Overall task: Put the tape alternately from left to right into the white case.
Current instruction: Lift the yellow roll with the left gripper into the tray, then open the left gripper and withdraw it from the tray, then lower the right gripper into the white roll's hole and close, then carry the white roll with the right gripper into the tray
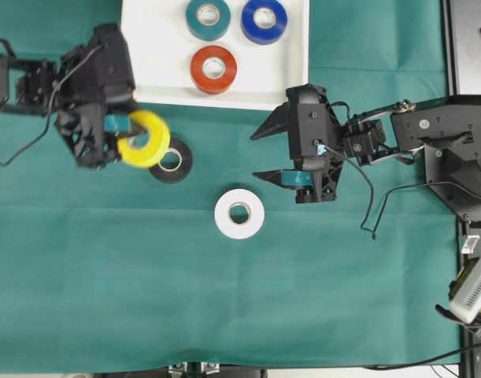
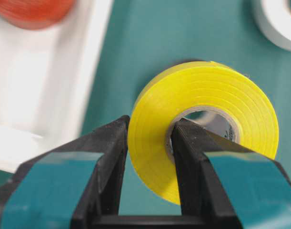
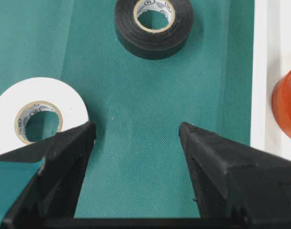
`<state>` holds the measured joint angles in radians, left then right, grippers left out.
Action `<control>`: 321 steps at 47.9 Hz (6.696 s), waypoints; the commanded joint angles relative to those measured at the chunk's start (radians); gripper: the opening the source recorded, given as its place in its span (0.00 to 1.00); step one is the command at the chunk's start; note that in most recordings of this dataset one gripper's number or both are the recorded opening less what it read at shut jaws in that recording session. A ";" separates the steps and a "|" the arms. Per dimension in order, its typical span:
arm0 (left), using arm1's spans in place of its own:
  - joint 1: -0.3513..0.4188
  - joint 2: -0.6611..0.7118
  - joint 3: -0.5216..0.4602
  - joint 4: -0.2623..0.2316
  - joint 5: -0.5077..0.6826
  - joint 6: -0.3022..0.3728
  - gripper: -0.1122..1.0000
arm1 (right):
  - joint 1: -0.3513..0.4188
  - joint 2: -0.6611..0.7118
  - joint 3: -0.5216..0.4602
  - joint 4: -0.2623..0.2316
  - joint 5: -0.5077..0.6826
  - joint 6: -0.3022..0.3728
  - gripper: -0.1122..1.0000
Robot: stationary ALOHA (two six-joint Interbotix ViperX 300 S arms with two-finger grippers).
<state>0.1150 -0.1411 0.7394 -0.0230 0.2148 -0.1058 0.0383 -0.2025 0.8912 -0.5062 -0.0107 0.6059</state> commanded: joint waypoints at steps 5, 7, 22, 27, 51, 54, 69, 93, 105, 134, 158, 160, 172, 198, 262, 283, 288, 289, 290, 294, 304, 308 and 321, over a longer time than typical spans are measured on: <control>0.066 0.025 -0.058 0.003 -0.009 0.101 0.07 | 0.005 -0.046 -0.017 -0.002 -0.008 0.002 0.80; 0.080 0.034 -0.067 0.003 -0.009 0.133 0.07 | 0.005 -0.046 -0.017 -0.002 -0.008 0.002 0.80; 0.241 0.118 -0.129 0.003 -0.009 0.311 0.07 | 0.008 -0.044 -0.017 -0.002 -0.008 0.002 0.80; 0.288 0.155 -0.155 0.003 -0.009 0.324 0.07 | 0.008 -0.046 -0.017 -0.002 -0.008 0.002 0.80; 0.439 0.295 -0.270 0.003 -0.009 0.434 0.07 | 0.008 -0.046 -0.012 -0.002 -0.008 0.002 0.80; 0.449 0.301 -0.276 0.003 -0.009 0.445 0.07 | 0.008 -0.044 -0.012 -0.002 -0.008 0.002 0.80; 0.463 0.308 -0.293 0.003 -0.015 0.456 0.07 | 0.008 -0.046 -0.009 -0.002 -0.008 0.002 0.80; 0.449 0.281 -0.272 0.002 -0.011 0.456 0.78 | 0.008 -0.044 -0.009 -0.002 -0.008 0.002 0.80; 0.428 0.252 -0.270 0.003 -0.011 0.456 0.77 | 0.008 -0.046 -0.009 -0.002 -0.008 0.002 0.80; 0.232 0.025 -0.067 -0.002 -0.012 0.443 0.77 | 0.008 -0.044 -0.008 -0.002 -0.008 0.002 0.80; 0.018 -0.132 0.107 -0.005 -0.115 0.428 0.77 | 0.008 -0.044 -0.006 -0.002 -0.008 0.002 0.80; 0.002 -0.141 0.118 -0.006 -0.123 0.414 0.77 | 0.008 -0.046 -0.006 0.000 -0.009 0.002 0.80; -0.075 -0.179 0.169 -0.006 -0.173 0.290 0.77 | 0.008 -0.044 -0.006 0.000 -0.018 0.003 0.80; -0.133 -0.183 0.186 -0.006 -0.181 0.178 0.77 | 0.023 -0.044 0.003 0.005 -0.020 0.008 0.80; -0.133 -0.172 0.187 -0.005 -0.181 0.178 0.77 | 0.141 0.235 -0.170 0.006 0.107 0.057 0.80; -0.133 -0.172 0.190 -0.006 -0.181 0.178 0.77 | 0.124 0.296 -0.193 0.006 0.117 0.057 0.80; -0.133 -0.170 0.190 -0.005 -0.181 0.178 0.77 | 0.124 0.296 -0.195 0.006 0.118 0.057 0.80; -0.133 -0.172 0.190 -0.005 -0.181 0.178 0.77 | 0.124 0.296 -0.195 0.006 0.118 0.057 0.80; -0.133 -0.170 0.190 -0.005 -0.181 0.178 0.77 | 0.124 0.296 -0.195 0.006 0.118 0.057 0.80; -0.133 -0.172 0.190 -0.005 -0.181 0.176 0.77 | 0.124 0.296 -0.195 0.005 0.118 0.055 0.79; -0.133 -0.172 0.190 -0.006 -0.181 0.178 0.77 | 0.124 0.295 -0.204 0.005 0.118 0.057 0.45; -0.133 -0.172 0.190 -0.005 -0.181 0.178 0.77 | 0.124 0.293 -0.207 0.006 0.118 0.057 0.31; -0.135 -0.172 0.192 -0.005 -0.181 0.178 0.77 | 0.124 0.255 -0.207 0.006 0.121 0.057 0.31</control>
<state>-0.0138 -0.3053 0.9388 -0.0276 0.0414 0.0721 0.1657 0.1181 0.7026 -0.5016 0.1120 0.6627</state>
